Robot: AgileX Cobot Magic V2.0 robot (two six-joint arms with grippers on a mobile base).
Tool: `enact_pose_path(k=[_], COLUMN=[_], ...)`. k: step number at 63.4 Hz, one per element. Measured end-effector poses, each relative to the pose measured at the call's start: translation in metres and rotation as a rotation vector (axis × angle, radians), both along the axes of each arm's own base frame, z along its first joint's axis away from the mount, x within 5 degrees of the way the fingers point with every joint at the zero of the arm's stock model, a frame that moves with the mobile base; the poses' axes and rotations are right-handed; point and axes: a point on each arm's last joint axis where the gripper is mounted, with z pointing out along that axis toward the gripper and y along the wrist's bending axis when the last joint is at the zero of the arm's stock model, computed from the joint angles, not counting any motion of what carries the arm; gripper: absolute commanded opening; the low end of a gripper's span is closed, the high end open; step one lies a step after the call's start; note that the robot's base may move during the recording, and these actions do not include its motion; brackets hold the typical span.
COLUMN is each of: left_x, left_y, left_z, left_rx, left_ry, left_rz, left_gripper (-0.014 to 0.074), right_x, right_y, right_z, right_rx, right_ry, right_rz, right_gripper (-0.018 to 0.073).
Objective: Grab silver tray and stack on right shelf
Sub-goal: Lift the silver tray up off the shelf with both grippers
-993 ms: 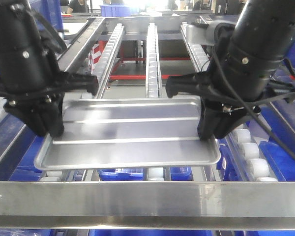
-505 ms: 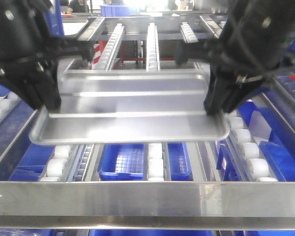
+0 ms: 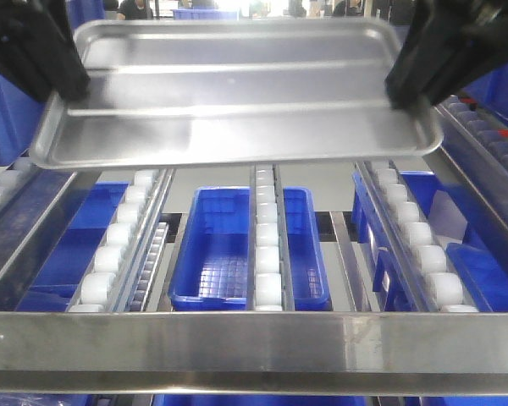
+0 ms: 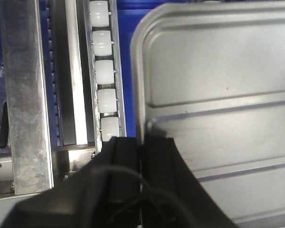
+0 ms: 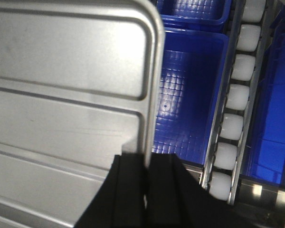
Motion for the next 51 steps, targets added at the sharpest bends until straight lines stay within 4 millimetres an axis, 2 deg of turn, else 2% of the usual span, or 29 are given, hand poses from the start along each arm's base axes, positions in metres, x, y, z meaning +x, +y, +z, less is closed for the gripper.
enact_pose_path(k=[8,51], left_x=[-0.0038,-0.0037], left_y=[-0.0003,0.0000], left_z=[0.0032,0.0032], left_rx=[0.007,0.016], left_ry=[-0.015,-0.020], left_rz=[-0.008,-0.011], left_gripper=[-0.0092,-0.0092], right_x=[-0.0075,-0.0078], right_y=[-0.0033,-0.0021], right_z=[0.0076,0.0064], right_rx=[0.017,0.015], right_ry=[-0.011,-0.001], right_rz=[-0.001,0.003], right_gripper=[0.0057,0.0057])
